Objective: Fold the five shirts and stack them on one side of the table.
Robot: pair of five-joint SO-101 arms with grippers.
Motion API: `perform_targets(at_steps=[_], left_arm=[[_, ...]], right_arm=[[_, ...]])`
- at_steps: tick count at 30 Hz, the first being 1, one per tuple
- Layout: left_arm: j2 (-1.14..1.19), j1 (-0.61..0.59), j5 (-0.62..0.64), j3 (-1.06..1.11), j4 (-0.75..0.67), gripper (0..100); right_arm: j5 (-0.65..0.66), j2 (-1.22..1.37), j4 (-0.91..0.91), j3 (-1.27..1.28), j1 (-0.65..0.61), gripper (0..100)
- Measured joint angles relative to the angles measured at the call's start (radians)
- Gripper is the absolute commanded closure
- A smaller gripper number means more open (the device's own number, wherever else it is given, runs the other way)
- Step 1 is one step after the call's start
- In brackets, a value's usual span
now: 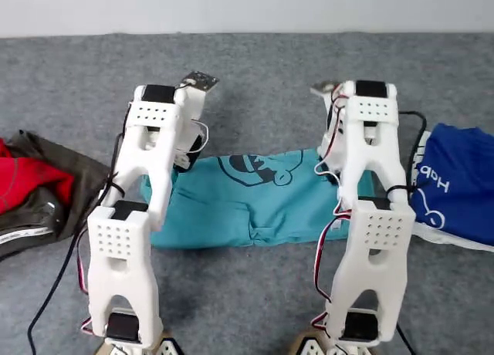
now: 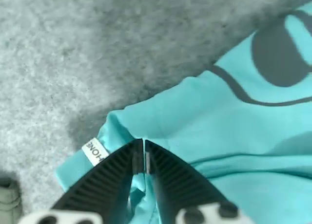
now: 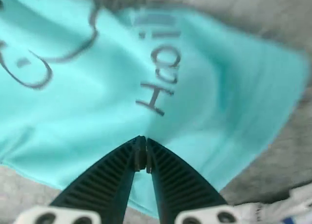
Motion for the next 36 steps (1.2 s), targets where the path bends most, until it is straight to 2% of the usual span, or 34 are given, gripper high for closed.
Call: perform_targets(at_steps=[5, 12, 17, 20, 27, 36], left_arm=[[0.063, -0.017, 0.000, 0.000, -0.017, 98], [0.114, -0.043, 0.000, -0.002, -0.025, 98], [0.109, -0.041, 0.000, -0.002, -0.025, 98], [0.086, -0.037, 0.000, 0.000, -0.025, 98], [0.041, -0.020, 0.000, 0.000, -0.023, 98], [0.041, -0.020, 0.000, 0.028, -0.040, 98]], right_arm=[[0.000, 0.003, 0.000, 0.104, 0.048, 98.9], [0.000, 0.043, 0.000, 0.106, 0.181, 98.9], [0.000, -0.040, 0.000, 0.106, 0.183, 98.9], [0.002, -0.133, -0.003, 0.106, 0.143, 98.7], [0.003, -0.175, -0.180, 0.106, 0.058, 98.7], [0.003, -0.031, -0.439, 0.106, 0.071, 98.9]])
